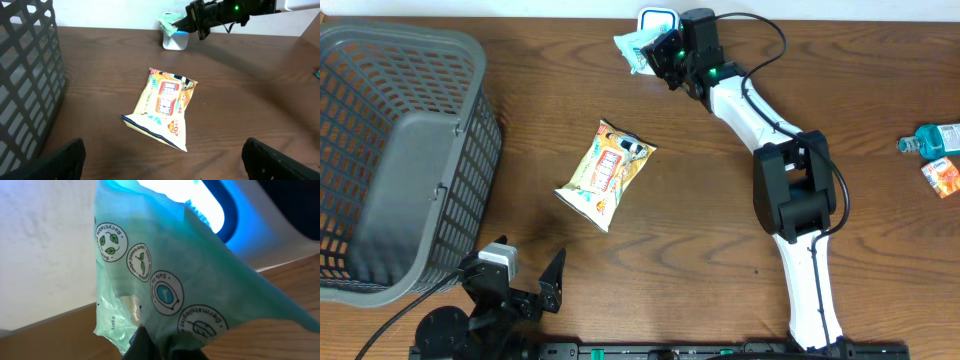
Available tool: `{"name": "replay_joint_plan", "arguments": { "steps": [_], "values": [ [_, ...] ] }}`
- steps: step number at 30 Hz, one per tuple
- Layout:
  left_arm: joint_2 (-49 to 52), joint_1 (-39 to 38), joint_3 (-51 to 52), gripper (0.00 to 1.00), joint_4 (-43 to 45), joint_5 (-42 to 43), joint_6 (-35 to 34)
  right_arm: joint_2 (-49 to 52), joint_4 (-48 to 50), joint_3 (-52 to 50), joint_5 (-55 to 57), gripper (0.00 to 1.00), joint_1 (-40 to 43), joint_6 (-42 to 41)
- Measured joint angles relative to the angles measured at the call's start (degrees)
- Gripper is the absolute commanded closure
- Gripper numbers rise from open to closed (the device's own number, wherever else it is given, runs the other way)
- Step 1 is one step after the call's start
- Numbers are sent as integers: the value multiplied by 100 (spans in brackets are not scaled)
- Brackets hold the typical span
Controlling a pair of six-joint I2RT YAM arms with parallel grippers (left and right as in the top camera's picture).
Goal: Scan the item barcode
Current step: 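Move the wipes pack to the right table edge and release it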
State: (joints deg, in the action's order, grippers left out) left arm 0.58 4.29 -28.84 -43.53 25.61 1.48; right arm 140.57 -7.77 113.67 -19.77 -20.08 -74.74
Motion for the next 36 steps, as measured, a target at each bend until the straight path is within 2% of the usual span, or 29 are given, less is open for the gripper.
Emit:
{"name": "replay_joint_plan", "arguments": {
  "steps": [4,11,19,26,32,36],
  "values": [
    [0,0,0,2,-2,0,0,7,-778,66,57,99,2,166],
    [0,0,0,2,-2,0,0,-232,-3158,166,219,99,92,807],
    [0,0,0,2,0,0,0,-1694,-5333,168,1119,99,654,1362],
    [0,0,0,2,0,0,0,-2662,-6645,264,2319,99,1266,1475],
    [0,0,0,2,0,0,0,-2680,-7587,197,3294,99,2140,1515],
    [0,0,0,2,2,0,0,-2680,-7772,35,3976,99,3025,1530]
  ]
}}
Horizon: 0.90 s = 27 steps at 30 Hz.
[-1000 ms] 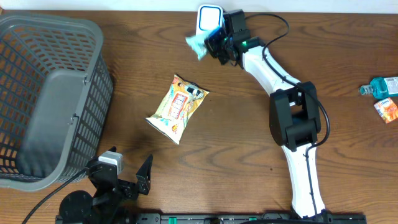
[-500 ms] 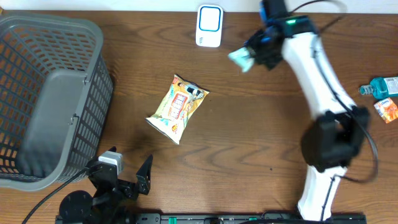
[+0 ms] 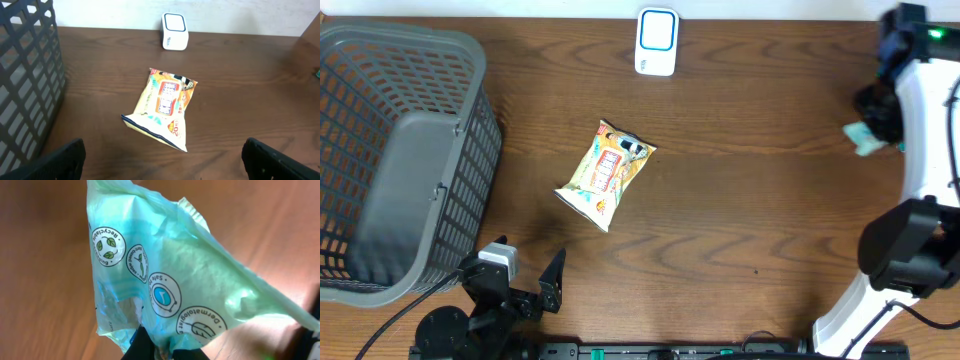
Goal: Scan the item barcode
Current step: 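Move the wipes pack to the right table edge and release it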
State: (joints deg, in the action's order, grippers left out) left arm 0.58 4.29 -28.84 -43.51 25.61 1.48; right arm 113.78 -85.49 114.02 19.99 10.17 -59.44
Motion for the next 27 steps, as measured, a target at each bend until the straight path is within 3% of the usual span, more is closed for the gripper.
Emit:
{"name": "replay_joint_plan", "arguments": {
  "steps": [6,20,23,27],
  "values": [
    [0,0,0,2,-2,0,0,0,267,-424,264,99,901,2],
    [0,0,0,2,-2,0,0,20,2026,-2017,245,96,2332,7],
    [0,0,0,2,-2,0,0,20,2109,-2076,188,82,2570,-11],
    [0,0,0,2,-2,0,0,20,2214,-2076,-175,49,2900,46]
  ]
}}
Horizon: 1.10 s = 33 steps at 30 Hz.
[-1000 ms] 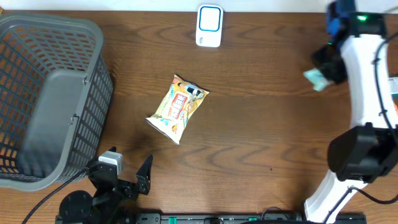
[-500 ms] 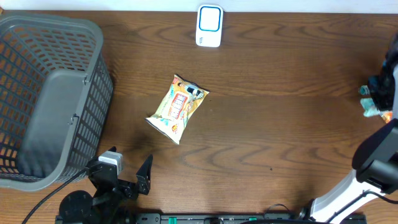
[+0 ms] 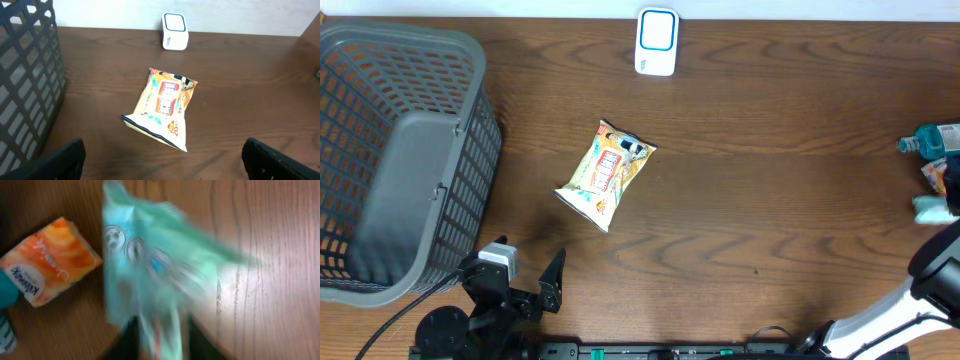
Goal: Scan the item barcode
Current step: 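Move the wipes pack to the right table edge and release it, then reach the right gripper over to the yellow snack bag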
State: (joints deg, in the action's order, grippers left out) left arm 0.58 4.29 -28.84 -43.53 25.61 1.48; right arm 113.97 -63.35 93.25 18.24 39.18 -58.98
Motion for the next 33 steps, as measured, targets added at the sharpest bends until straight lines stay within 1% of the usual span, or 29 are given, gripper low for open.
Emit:
{"name": "replay_joint_plan", "arguments": {
  "steps": [1,2,6,12,16,19,22,27,31,33],
  "values": [
    [0,0,0,2,0,0,0,0,17,0,-129,16,70,22],
    [0,0,0,2,0,0,0,0,26,0,-280,1,136,96],
    [0,0,0,2,0,0,0,0,50,0,-1360,1,431,684],
    [0,0,0,2,0,0,0,0,140,0,-4127,1,828,1777],
    [0,0,0,2,0,0,0,-17,72,0,-5475,1,826,2225],
    [0,0,0,2,0,0,0,-166,63,-2,-5914,1,699,2422],
    [0,0,0,2,2,0,0,-529,70,-7,-6129,1,481,2538],
    [0,0,0,2,2,0,0,-1668,179,-7,-6172,1,-120,2638],
    [0,0,0,2,0,0,0,-2730,363,0,-5949,1,-640,2741],
    [0,0,0,2,0,0,0,-3195,629,-4,-5615,1,-949,2865]
  ]
}}
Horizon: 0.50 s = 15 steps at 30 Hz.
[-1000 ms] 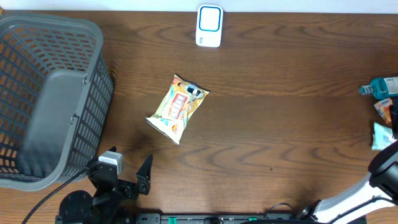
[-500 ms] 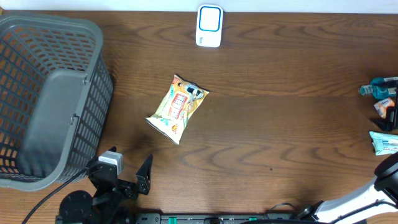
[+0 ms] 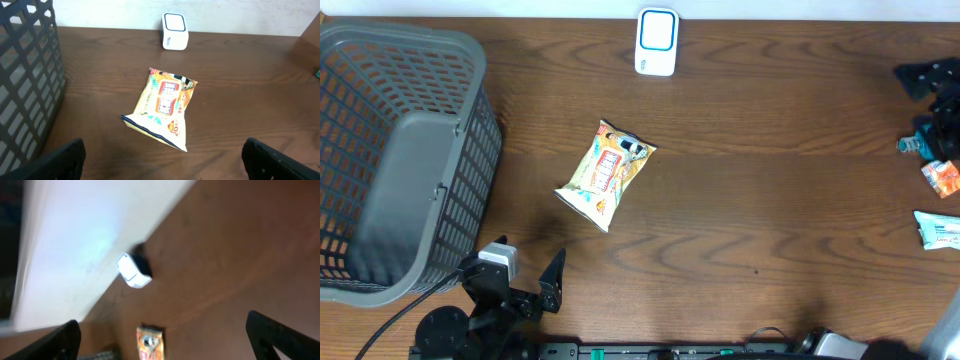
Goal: Scan the item barcode
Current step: 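Reach the right gripper over to the yellow snack bag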
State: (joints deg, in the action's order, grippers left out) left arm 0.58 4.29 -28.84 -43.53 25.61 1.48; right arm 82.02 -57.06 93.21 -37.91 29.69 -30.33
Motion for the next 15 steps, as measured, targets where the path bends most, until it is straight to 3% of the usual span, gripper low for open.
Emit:
{"name": "replay_joint_plan", "arguments": {
  "steps": [8,15],
  "values": [
    [0,0,0,2,0,0,0,-1438,492,4,1233,1,-1342,280],
    [0,0,0,2,0,0,0,-1375,503,4,1637,1,-1755,304]
  ]
}}
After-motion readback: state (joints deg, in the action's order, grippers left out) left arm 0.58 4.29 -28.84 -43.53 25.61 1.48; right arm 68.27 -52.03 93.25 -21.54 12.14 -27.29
